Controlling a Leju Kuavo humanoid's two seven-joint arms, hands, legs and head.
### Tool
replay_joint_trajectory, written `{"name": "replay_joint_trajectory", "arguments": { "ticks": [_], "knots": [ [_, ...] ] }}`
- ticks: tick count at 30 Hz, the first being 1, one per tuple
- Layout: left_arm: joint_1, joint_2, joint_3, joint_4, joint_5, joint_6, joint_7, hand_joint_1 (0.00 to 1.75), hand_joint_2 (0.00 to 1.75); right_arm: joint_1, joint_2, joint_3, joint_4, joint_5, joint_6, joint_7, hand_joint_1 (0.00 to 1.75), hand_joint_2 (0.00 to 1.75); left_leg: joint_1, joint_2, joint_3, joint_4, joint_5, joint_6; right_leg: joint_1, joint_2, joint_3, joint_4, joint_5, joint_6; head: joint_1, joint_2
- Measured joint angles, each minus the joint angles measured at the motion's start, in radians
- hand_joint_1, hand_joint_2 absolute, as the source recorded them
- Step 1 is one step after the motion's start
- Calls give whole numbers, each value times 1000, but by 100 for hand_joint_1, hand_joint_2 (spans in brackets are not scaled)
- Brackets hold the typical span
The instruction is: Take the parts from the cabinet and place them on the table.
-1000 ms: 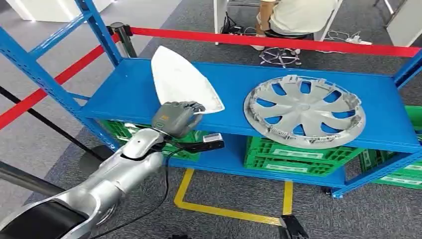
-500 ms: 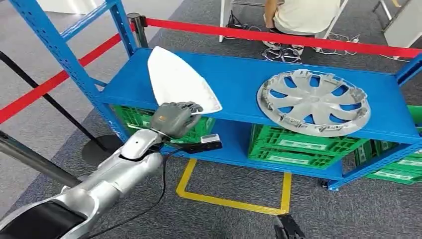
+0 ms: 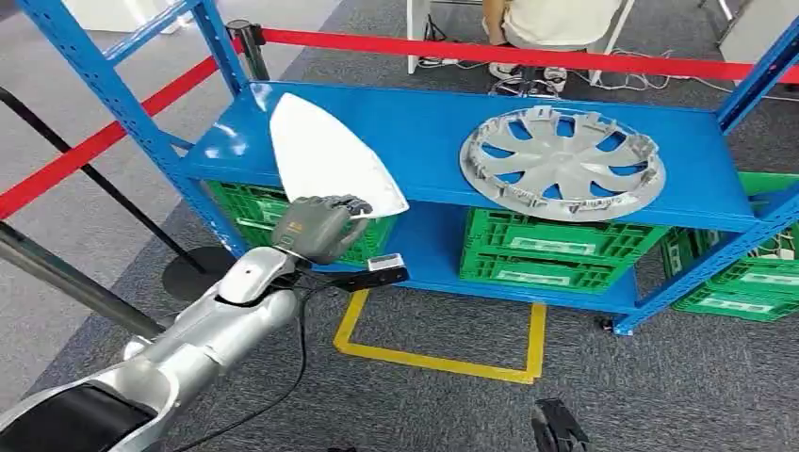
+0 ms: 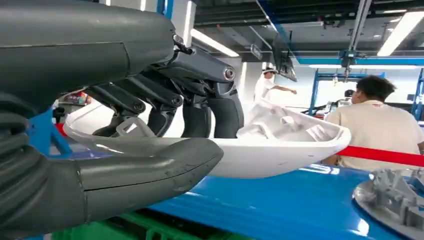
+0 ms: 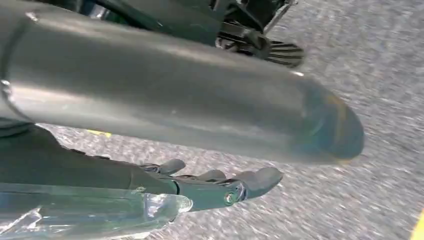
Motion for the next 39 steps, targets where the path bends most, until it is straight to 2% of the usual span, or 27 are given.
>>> {"name": "replay_joint_trajectory", "arguments": {
  "ticks": [2,4,6,7,10,11,12,14,15,16,17,19,20,21,22,24,25,26,27,29,30,31,33,35,37,38,39],
  "knots": [
    [1,8,4,0,3,0,-5,157,175,1,0,0,0,4,-2,5,0,0,2,0,23,23,42,-1,0,-1,-28,1,20,3,0,0],
    [-1,15,8,0,6,1,-5,157,175,1,0,-1,0,6,-3,6,0,0,4,0,120,-101,112,4,-1,0,-52,2,40,11,0,0],
    [-7,17,15,-1,3,6,-1,157,175,0,0,-3,-1,6,-4,7,0,0,1,-1,238,-267,86,9,5,-1,-64,4,54,20,0,0],
    [-11,25,19,-2,0,13,5,157,175,-1,0,-5,-2,8,-6,8,0,0,1,-3,253,-310,68,17,5,-1,-71,3,68,24,3,0],
    [-13,63,37,-3,18,23,0,157,175,7,6,-6,-1,8,-14,11,0,0,-5,3,225,-314,99,36,-2,4,-86,-15,107,45,0,0],
    [-15,74,42,-2,21,23,-3,157,175,11,8,-7,-1,8,-15,11,0,0,-1,7,215,-315,111,44,-4,4,-95,-5,78,46,0,0],
    [-15,88,50,-3,27,23,-4,157,175,19,9,-7,-1,8,-16,12,0,0,-1,8,202,-315,122,54,-3,1,-115,36,14,47,5,0],
    [-17,102,61,-3,29,23,-4,157,175,24,15,-7,-1,8,-17,12,0,0,-2,7,174,-314,146,58,-3,0,-148,190,-101,52,5,0],
    [-17,106,64,-3,29,23,-4,157,175,22,16,-7,-1,8,-18,11,0,0,-4,6,159,-314,158,59,-2,0,-162,270,-133,53,5,0],
    [-16,111,65,-3,29,23,-4,157,175,21,16,-7,-1,8,-18,11,0,0,-5,6,143,-313,171,58,-2,0,-161,319,-129,53,5,0],
    [-14,115,65,-3,29,23,-4,157,175,21,16,-7,-1,8,-18,11,0,0,-6,6,129,-313,183,57,-1,0,-140,319,-95,52,5,0],
    [-13,122,67,-3,29,22,-4,157,175,20,16,-7,-2,8,-18,11,0,0,-6,6,103,-312,204,52,0,0,-52,221,-22,47,5,0],
    [-13,124,68,-3,29,23,-4,157,175,19,16,-7,-2,8,-18,11,0,0,-6,6,92,-311,216,47,0,0,16,129,-17,43,5,0],
    [-13,127,71,-5,29,23,-4,157,175,16,16,-7,-3,8,-18,11,0,0,-10,5,84,-309,225,41,2,0,87,26,-71,42,5,0],
    [-14,130,72,-8,29,23,-4,157,175,13,16,-7,-6,8,-19,11,0,0,-10,7,80,-308,234,37,5,5,118,-39,-91,40,2,0],
    [-17,131,72,-8,30,22,-4,157,175,12,18,-7,-6,10,-21,11,0,0,-6,8,79,-316,261,27,11,6,99,-19,-74,34,5,0],
    [-15,132,73,-8,32,22,-4,157,175,15,18,-7,-6,13,-24,11,0,0,-8,6,76,-322,273,20,9,4,78,-23,-61,22,3,0],
    [-14,143,77,-8,37,21,-4,157,175,14,22,-7,-6,16,-29,12,0,0,-6,5,63,-317,258,13,1,0,82,-25,-46,12,5,0],
    [-13,145,80,-10,38,19,-4,157,175,13,22,-8,-6,18,-37,12,0,0,-7,5,50,-286,199,6,2,0,66,-25,-33,0,0,0],
    [-10,151,86,-10,39,18,-7,157,175,12,22,-8,-6,23,-38,11,0,0,-2,6,15,-130,65,-2,2,0,34,-24,-9,-5,-3,0],
    [-8,154,89,-10,39,18,-8,157,175,12,23,-8,-6,26,-39,11,0,0,-1,6,-2,-46,25,-5,2,0,18,-24,4,-5,-5,0],
    [-5,156,91,-10,39,18,-9,157,175,13,23,-8,-6,27,-39,11,0,0,-1,6,-8,9,21,-6,1,0,4,-24,15,-4,-5,0],
    [-1,159,95,-11,38,14,-10,157,175,14,23,-8,-6,28,-40,11,0,0,2,6,27,11,90,-6,1,-2,-25,-23,37,1,-4,0],
    [-1,161,98,-14,37,14,-11,157,175,13,23,-8,-6,29,-41,10,0,0,3,6,133,-125,143,-1,0,-3,-45,-22,54,6,-4,0],
    [-3,162,100,-20,36,14,-13,157,175,12,23,-8,-7,29,-42,10,0,0,-1,4,245,-295,103,7,5,-5,-56,-21,65,15,-3,0],
    [-4,163,103,-23,35,14,-13,157,175,12,23,-8,-7,29,-42,8,0,0,-2,4,264,-339,84,14,4,-5,-63,-24,82,23,-1,0],
    [-3,164,103,-23,36,6,-13,157,175,11,23,-9,-7,30,-42,8,0,0,-6,4,253,-338,90,17,1,-5,-67,-33,90,27,-3,0]
  ]
}}
